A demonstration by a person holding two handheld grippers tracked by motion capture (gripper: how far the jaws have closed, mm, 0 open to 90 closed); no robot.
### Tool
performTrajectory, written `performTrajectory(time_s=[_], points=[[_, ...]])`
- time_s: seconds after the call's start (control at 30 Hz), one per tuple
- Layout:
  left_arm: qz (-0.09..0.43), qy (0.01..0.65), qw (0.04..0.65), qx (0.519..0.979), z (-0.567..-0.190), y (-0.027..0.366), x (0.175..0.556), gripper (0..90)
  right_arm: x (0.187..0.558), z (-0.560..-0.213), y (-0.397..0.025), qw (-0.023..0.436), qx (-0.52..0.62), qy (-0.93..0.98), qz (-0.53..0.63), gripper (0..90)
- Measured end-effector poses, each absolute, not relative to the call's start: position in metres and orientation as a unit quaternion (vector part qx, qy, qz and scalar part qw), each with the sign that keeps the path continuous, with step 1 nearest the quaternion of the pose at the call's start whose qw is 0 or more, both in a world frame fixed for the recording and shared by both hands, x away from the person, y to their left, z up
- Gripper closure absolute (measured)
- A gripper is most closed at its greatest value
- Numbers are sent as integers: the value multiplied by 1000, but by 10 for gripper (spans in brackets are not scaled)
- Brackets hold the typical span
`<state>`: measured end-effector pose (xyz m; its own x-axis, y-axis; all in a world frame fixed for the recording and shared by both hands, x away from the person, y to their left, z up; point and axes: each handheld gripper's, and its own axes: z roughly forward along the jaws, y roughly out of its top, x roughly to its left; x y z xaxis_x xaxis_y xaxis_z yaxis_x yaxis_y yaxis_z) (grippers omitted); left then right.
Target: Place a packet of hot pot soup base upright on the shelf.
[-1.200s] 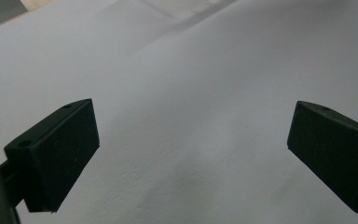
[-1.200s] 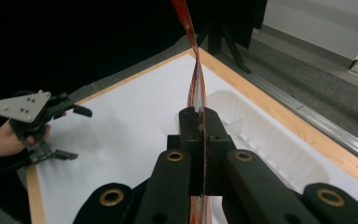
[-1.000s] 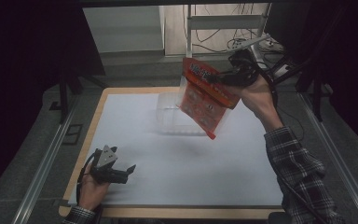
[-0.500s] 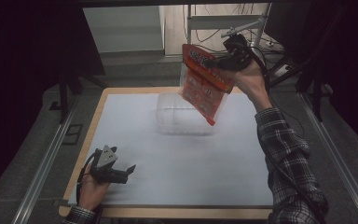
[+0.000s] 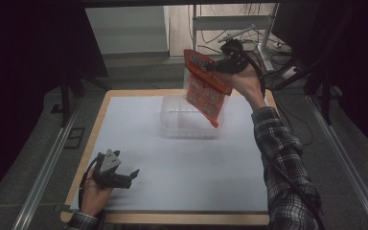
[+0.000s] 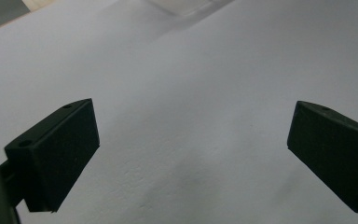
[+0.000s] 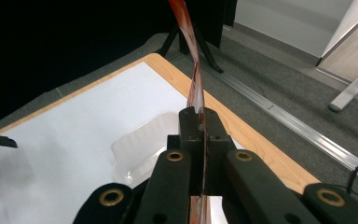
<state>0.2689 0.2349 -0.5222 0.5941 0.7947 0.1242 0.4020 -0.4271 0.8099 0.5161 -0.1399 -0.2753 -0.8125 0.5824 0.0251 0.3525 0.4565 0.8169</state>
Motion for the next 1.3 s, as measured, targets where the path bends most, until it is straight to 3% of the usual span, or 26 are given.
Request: performTrajectory(time_s=[0.73,1.3], points=[[256,366,379,810,-523,234,269,15,542,-321,-131,90,301,846,431,893],[257,364,376,813,-524,233,269,15,564,-334,-144,137,339,830,422,887]])
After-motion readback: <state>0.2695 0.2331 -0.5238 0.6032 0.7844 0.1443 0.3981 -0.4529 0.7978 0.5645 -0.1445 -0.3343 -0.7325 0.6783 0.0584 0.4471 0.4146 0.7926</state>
